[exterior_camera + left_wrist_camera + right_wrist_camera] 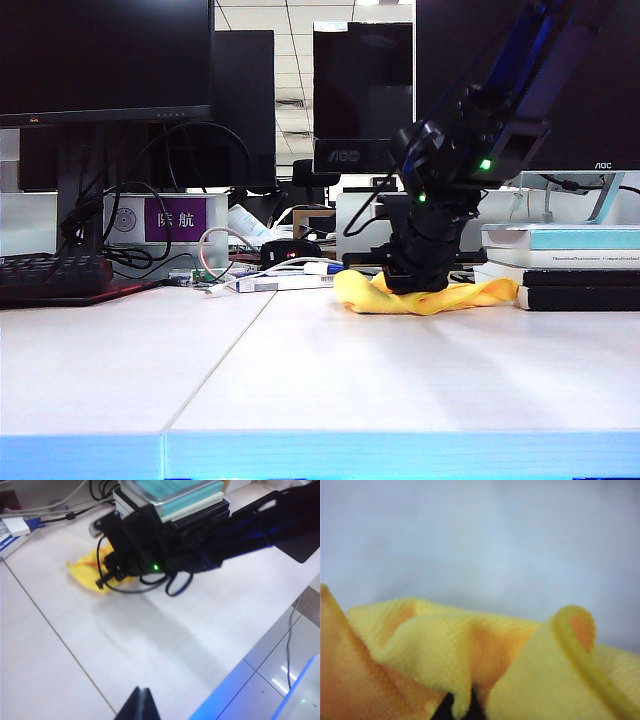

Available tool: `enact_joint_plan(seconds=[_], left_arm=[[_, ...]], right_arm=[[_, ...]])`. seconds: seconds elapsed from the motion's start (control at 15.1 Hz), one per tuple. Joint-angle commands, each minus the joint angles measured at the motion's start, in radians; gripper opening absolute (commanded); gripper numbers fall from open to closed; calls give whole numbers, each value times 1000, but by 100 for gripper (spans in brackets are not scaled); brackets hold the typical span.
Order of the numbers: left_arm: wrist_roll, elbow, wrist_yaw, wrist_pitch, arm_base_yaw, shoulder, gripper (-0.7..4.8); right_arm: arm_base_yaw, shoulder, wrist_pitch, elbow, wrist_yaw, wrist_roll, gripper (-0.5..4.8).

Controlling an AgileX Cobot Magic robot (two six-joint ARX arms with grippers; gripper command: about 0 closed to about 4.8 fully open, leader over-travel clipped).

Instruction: Wipe the table from back to front using the rag.

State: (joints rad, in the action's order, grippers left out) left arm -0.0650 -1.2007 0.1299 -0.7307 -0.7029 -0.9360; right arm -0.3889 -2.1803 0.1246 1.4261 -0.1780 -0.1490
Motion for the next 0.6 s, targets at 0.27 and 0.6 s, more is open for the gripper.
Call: enact_joint_plan(seconds=[0.27, 0.6], left_arm=[[2, -7, 5, 7, -1, 0, -6], [-3, -7, 5, 7, -1, 1, -6]], right_arm=[[42, -83, -13, 114, -5, 29, -6], [62, -169, -7, 222, -4, 51, -6]])
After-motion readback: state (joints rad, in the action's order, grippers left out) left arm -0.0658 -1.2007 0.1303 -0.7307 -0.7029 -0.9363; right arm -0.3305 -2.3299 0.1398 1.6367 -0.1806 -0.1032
